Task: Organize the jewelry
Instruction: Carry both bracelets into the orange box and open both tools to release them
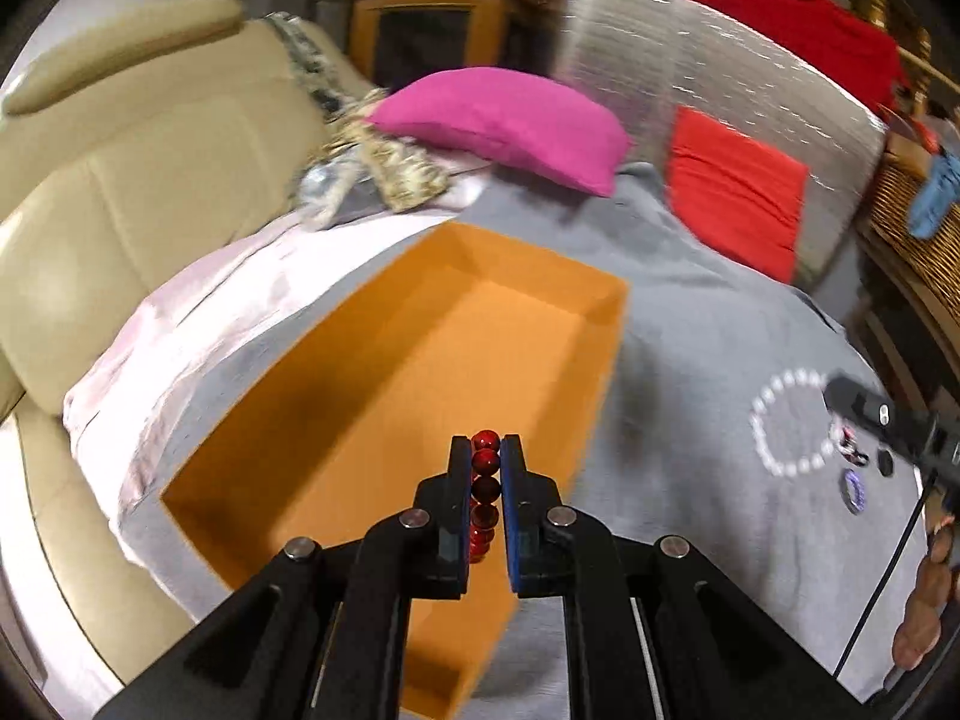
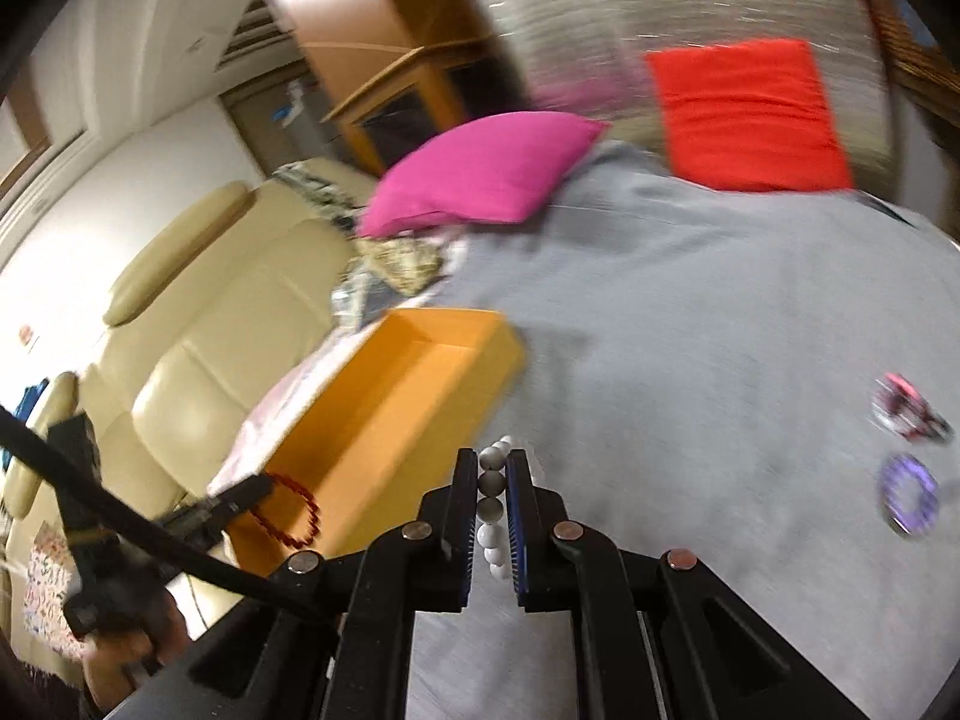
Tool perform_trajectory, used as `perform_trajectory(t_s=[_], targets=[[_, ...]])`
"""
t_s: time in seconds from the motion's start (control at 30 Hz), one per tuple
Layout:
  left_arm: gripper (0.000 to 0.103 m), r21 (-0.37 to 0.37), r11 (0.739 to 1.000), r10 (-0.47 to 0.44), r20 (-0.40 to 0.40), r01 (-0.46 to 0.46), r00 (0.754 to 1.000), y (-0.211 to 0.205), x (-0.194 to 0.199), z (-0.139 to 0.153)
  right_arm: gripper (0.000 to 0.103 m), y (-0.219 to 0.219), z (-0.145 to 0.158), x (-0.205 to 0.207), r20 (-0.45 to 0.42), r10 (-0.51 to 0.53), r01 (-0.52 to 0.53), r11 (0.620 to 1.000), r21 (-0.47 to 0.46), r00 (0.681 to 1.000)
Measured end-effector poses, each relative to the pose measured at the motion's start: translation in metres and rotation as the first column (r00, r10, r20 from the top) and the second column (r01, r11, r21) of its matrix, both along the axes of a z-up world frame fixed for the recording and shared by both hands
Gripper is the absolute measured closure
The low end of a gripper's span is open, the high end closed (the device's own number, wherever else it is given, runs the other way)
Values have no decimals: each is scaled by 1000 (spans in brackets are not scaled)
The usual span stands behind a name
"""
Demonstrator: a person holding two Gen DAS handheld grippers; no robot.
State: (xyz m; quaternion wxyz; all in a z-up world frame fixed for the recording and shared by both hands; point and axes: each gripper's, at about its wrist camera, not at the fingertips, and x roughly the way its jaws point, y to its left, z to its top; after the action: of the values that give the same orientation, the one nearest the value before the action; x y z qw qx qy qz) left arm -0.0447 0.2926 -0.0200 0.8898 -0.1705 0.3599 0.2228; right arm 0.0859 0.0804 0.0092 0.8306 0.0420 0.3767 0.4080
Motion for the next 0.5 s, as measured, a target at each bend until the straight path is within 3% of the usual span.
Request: perform_trajectory(t_s=[0.27, 0.5], targets=[[94, -31, 997, 73, -36, -74, 997, 32, -7, -19, 93, 124, 2, 12, 6, 139, -139, 989, -54, 990], [94, -58, 992, 107, -71, -111, 992, 51, -8, -36, 93, 178, -36, 34, -67, 165, -172, 977, -124, 984]])
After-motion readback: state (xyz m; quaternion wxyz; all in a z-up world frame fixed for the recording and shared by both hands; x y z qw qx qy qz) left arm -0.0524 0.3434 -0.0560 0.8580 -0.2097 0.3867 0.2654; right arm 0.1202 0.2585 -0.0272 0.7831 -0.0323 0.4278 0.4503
